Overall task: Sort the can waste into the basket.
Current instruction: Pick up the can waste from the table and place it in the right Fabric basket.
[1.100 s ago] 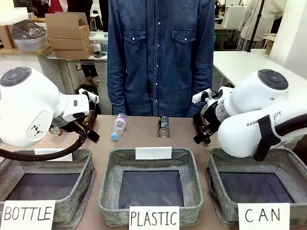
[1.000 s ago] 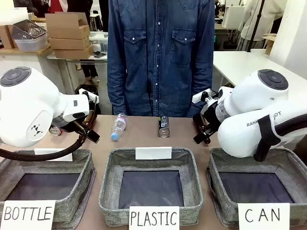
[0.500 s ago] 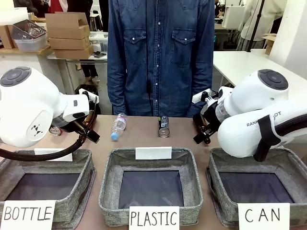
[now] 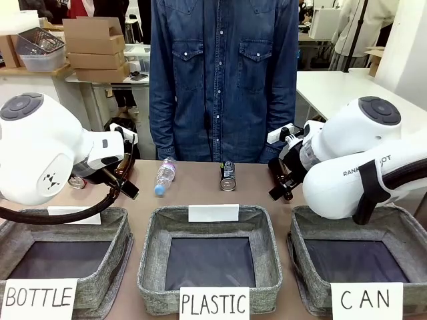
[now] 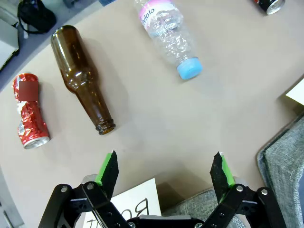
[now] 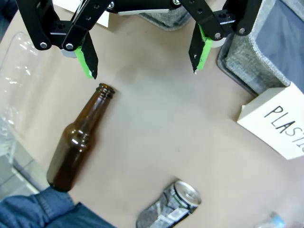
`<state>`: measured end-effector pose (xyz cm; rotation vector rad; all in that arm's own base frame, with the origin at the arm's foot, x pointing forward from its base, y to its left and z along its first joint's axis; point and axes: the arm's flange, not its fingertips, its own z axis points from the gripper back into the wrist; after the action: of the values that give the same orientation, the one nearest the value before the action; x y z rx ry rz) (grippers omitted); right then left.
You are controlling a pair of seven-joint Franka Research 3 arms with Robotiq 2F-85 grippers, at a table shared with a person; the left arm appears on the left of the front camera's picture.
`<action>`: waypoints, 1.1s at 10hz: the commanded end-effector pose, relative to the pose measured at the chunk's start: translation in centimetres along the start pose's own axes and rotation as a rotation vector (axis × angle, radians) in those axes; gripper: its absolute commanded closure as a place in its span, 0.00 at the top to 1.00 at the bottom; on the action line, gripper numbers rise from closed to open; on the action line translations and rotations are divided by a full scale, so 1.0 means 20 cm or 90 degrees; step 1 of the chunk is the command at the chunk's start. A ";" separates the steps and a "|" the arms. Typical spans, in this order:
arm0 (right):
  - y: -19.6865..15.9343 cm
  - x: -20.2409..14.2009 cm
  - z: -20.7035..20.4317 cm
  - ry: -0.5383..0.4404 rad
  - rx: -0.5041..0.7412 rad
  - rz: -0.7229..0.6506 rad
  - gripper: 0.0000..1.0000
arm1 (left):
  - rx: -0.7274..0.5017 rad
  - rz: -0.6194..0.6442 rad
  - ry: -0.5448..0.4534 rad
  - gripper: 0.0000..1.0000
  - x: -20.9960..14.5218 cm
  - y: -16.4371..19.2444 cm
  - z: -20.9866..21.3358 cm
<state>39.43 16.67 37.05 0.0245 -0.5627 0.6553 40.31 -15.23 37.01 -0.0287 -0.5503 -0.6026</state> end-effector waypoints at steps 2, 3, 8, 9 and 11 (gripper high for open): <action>-0.06 0.01 0.19 -0.031 -0.006 0.012 1.00 | -0.039 -0.020 -0.028 1.00 0.00 0.02 0.23; -0.14 -0.01 0.47 -0.060 -0.018 0.012 1.00 | -0.035 -0.034 -0.044 1.00 -0.03 0.01 0.53; -0.19 0.11 0.91 -0.152 -0.026 0.008 1.00 | -0.009 -0.078 -0.099 1.00 0.16 -0.02 0.71; -0.17 0.11 0.86 -0.121 -0.032 0.008 1.00 | 0.003 -0.107 -0.137 1.00 0.12 -0.03 1.03; -0.21 0.08 0.87 -0.099 0.127 -0.039 1.00 | -0.219 -0.098 -0.115 1.00 0.13 0.07 1.01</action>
<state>34.02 11.60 52.60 0.1309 -0.7123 0.6510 32.82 -13.75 54.72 -0.1682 -0.7010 -0.7938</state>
